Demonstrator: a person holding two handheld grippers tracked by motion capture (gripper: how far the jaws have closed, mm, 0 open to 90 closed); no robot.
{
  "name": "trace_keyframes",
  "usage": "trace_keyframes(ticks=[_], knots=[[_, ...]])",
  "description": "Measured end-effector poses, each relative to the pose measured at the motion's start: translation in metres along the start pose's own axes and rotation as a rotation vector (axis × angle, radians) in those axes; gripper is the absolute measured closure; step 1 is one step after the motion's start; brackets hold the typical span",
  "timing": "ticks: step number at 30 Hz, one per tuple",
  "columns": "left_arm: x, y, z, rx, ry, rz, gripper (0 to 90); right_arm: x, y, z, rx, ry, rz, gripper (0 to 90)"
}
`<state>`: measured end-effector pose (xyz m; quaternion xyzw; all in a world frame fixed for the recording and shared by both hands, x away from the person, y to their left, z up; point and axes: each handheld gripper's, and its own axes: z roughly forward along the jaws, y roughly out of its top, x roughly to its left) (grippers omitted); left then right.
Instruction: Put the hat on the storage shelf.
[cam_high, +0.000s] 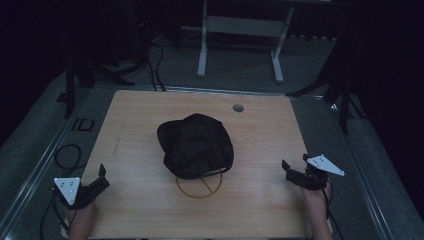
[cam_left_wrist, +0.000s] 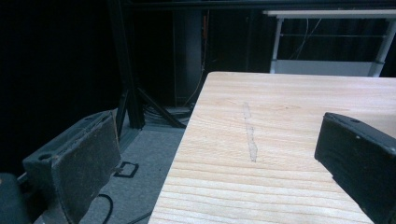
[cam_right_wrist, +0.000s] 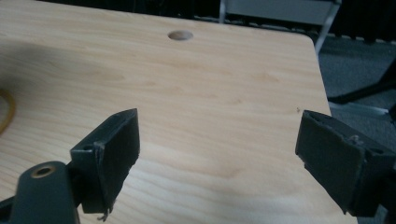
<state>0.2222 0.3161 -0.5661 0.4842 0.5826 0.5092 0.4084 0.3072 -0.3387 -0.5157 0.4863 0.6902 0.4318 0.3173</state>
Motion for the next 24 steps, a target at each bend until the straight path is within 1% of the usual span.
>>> trace_keyframes(ticks=[6, 9, 12, 14, 17, 18, 21, 24], knots=[[0.000, 0.000, 0.000, -0.001, -0.001, -0.001, 0.5, -0.010, -0.013, -0.003, 0.022, -0.032, 0.024, 13.6], [0.000, 0.000, 0.000, -0.001, -0.001, -0.001, 0.5, -0.014, -0.018, -0.006, 0.023, -0.060, 0.032, 13.6], [0.000, 0.000, 0.000, -0.001, -0.002, -0.002, 0.5, -0.021, -0.023, -0.010, 0.026, -0.081, 0.058, 13.6], [0.000, 0.000, 0.000, -0.002, -0.002, -0.002, 0.5, -0.025, -0.026, -0.012, 0.025, -0.101, 0.066, 13.6], [0.000, 0.000, 0.000, -0.002, -0.002, -0.002, 0.5, -0.030, -0.030, -0.014, 0.030, -0.127, 0.066, 13.6], [0.000, 0.000, 0.000, -0.001, -0.003, -0.002, 0.5, -0.032, -0.031, -0.015, 0.035, -0.128, 0.071, 13.6], [0.000, 0.000, 0.000, -0.001, -0.004, -0.002, 0.5, -0.037, -0.035, -0.014, 0.048, -0.139, 0.066, 13.6], [0.000, 0.000, 0.000, -0.002, -0.004, -0.002, 0.5, -0.040, -0.038, -0.013, 0.052, -0.151, 0.077, 13.6]])
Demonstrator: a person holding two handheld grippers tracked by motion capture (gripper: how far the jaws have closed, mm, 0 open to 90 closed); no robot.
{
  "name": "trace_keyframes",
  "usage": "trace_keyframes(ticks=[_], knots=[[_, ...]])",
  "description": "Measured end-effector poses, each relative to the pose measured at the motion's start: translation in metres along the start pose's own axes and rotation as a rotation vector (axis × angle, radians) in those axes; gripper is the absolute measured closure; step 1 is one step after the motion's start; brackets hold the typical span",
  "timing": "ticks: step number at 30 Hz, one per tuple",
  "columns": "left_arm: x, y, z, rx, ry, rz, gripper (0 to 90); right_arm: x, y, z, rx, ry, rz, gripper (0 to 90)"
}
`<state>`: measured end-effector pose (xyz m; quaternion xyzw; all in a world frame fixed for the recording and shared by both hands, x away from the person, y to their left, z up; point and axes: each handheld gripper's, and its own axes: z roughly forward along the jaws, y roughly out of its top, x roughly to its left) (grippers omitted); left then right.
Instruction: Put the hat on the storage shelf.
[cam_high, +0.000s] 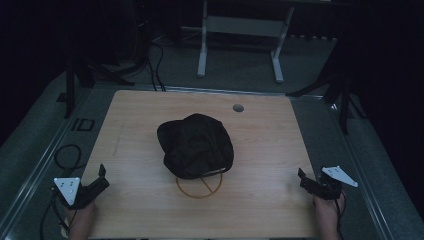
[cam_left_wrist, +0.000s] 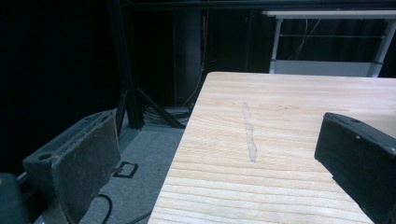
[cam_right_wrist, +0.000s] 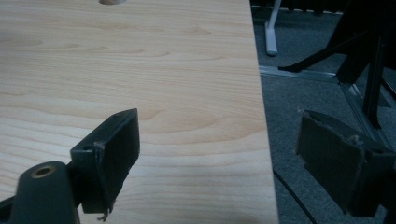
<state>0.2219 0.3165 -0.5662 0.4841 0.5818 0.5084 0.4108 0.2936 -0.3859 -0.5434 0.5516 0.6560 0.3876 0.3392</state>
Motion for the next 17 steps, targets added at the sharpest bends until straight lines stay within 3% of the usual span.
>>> trace_keyframes(ticks=[12, 17], knots=[[0.0003, 0.0000, -0.0001, -0.001, -0.004, -0.001, 0.5, -0.0046, -0.0025, -0.0003, -0.018, -0.055, 0.019, 13.8], [0.0003, -0.0001, -0.0001, -0.001, -0.005, -0.003, 0.5, -0.0043, -0.0029, 0.0000, -0.016, -0.056, 0.021, 13.8]])
